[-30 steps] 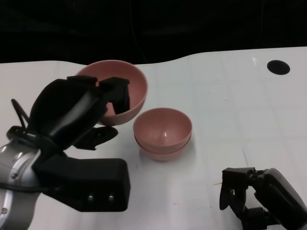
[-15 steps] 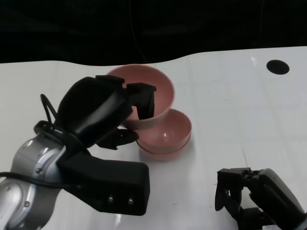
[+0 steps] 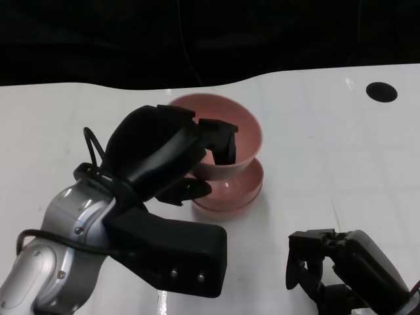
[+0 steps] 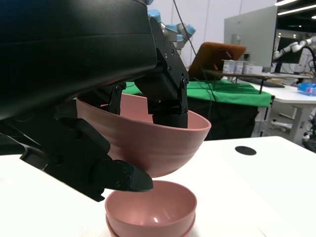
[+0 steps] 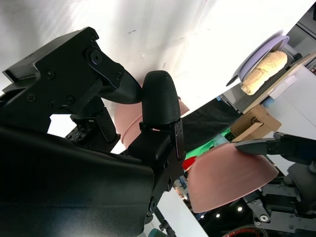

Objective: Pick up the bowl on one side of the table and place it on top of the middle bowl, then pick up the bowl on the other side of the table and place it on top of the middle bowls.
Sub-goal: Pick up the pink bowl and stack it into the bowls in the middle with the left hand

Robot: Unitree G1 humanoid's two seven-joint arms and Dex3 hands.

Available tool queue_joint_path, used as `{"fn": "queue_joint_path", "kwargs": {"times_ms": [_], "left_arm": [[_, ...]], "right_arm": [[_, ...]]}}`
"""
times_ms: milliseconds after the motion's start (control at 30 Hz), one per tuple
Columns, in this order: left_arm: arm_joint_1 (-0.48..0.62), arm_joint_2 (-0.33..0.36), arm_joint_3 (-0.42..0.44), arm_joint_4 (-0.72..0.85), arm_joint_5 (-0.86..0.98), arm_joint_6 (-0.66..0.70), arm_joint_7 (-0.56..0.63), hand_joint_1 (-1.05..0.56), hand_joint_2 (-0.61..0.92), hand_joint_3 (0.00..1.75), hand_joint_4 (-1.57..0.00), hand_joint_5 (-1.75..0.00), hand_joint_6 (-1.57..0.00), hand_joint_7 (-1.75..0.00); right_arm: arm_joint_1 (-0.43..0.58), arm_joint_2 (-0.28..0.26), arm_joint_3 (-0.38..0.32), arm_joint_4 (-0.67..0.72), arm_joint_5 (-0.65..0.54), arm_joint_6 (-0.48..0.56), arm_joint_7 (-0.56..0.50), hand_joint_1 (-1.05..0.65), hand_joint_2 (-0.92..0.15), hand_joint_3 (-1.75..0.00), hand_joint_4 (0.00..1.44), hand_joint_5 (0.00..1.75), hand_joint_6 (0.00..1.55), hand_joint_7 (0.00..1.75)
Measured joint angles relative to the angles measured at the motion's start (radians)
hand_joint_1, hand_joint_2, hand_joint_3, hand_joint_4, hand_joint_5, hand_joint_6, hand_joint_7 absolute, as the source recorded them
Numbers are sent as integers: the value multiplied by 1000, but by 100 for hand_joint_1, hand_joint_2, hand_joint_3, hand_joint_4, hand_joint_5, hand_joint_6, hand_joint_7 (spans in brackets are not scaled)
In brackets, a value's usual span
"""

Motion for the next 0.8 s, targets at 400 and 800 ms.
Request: {"fn": "queue_joint_path", "kwargs": {"times_ms": [400, 800], "left_arm": [[1, -38, -6, 121, 0, -124, 143, -19, 55, 87, -77, -171, -76, -147], [8, -52, -13, 223, 11, -199, 273, -18, 58, 83, -77, -168, -87, -113]], "right_arm": [[14, 0, 16, -22, 0, 19, -1, -14, -49, -127, 85, 175, 74, 151], [17, 0, 19, -29, -6, 22, -18, -15, -52, -126, 86, 175, 72, 155]]}}
